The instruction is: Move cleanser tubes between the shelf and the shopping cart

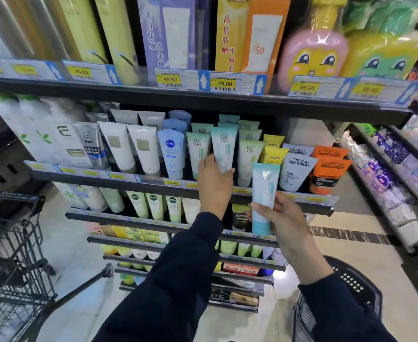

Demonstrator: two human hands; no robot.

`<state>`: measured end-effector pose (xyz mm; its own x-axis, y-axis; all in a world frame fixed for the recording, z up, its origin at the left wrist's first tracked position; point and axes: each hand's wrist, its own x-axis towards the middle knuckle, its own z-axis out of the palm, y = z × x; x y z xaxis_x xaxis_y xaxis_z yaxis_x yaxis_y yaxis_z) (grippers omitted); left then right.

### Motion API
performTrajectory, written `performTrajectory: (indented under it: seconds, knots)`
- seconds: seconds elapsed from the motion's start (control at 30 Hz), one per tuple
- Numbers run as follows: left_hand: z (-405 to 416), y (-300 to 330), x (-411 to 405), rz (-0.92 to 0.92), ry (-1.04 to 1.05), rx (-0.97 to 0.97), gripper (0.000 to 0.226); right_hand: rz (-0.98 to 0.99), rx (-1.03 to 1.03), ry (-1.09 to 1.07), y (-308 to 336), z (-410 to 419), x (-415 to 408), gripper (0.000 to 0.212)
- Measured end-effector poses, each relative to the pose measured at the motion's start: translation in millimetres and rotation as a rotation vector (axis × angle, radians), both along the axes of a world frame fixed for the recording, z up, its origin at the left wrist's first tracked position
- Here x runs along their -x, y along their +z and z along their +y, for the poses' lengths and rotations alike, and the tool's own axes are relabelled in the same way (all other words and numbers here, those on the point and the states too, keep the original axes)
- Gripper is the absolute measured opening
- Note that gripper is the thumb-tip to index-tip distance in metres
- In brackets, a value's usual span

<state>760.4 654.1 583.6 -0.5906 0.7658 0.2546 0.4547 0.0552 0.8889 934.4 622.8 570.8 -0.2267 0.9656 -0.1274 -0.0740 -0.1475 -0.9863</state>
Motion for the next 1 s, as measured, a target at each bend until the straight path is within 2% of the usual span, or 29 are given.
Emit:
performTrajectory:
  seconds: [0.37, 0.67, 1.0]
  knots:
    - [15, -6, -8, 0.179, 0.072, 0.189, 0.03, 0.007, 0.024, -0.003, 1, -2, -5, 0.041]
    - [25, -1, -6, 0.265, 0.056, 0.312, 0.036, -0.002, 0.024, -0.008, -2, 3, -7, 0.049]
    - [37, -1, -5, 0.284, 0.041, 0.327, 0.039, 0.012, 0.047, -0.007, 4, 1, -14, 0.045]
